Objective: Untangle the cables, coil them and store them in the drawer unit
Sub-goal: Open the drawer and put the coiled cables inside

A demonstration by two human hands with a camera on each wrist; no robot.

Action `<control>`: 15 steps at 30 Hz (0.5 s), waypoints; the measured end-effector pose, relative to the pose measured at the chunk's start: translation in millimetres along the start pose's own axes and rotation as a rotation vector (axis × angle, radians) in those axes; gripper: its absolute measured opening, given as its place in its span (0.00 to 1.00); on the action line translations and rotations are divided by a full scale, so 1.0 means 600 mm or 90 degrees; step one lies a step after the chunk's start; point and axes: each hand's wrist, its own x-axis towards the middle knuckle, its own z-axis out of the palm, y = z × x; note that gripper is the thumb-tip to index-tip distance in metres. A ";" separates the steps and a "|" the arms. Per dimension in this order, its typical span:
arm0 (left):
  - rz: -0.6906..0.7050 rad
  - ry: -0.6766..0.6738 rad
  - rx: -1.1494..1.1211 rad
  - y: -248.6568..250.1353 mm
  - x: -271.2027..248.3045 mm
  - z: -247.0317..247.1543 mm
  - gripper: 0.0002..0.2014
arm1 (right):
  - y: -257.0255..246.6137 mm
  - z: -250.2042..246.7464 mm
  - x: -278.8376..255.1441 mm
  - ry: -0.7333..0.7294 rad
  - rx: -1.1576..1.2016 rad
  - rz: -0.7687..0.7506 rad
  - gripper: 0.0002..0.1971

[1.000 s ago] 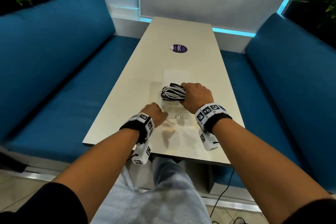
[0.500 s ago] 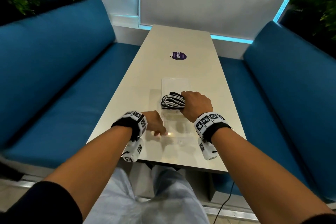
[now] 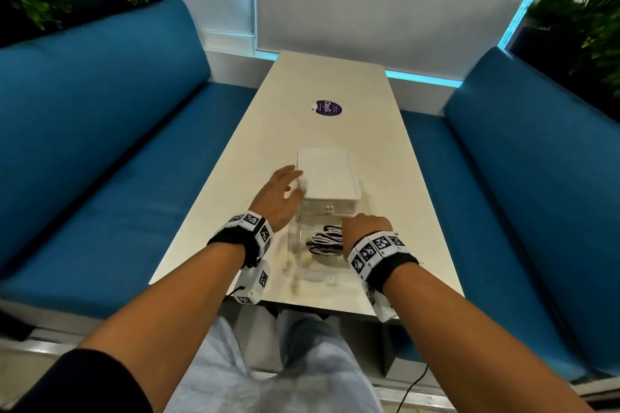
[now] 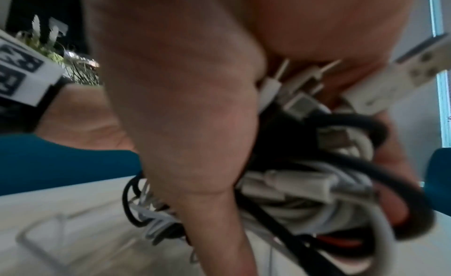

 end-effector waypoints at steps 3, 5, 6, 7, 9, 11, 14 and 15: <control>0.046 -0.124 0.093 -0.008 -0.009 0.014 0.38 | -0.007 0.003 -0.001 -0.017 0.006 0.025 0.07; 0.063 -0.145 0.112 -0.016 -0.015 0.020 0.44 | -0.014 -0.005 0.006 -0.023 0.012 0.033 0.08; 0.065 -0.144 0.117 -0.017 -0.018 0.023 0.45 | -0.017 -0.009 0.010 -0.029 0.012 0.036 0.09; 0.066 -0.134 0.125 -0.017 -0.021 0.026 0.46 | -0.020 -0.012 0.013 -0.033 0.008 0.037 0.09; 0.071 -0.103 0.170 -0.014 -0.024 0.033 0.45 | -0.024 -0.014 0.018 -0.019 -0.008 0.028 0.09; 0.083 -0.073 0.254 -0.013 -0.022 0.040 0.43 | -0.029 -0.012 0.021 -0.006 -0.005 0.017 0.09; 0.092 -0.055 0.345 -0.012 -0.018 0.048 0.40 | -0.036 -0.005 0.027 -0.021 0.063 0.008 0.11; 0.097 -0.050 0.362 -0.013 -0.016 0.050 0.39 | -0.037 -0.004 0.029 -0.026 0.095 0.006 0.12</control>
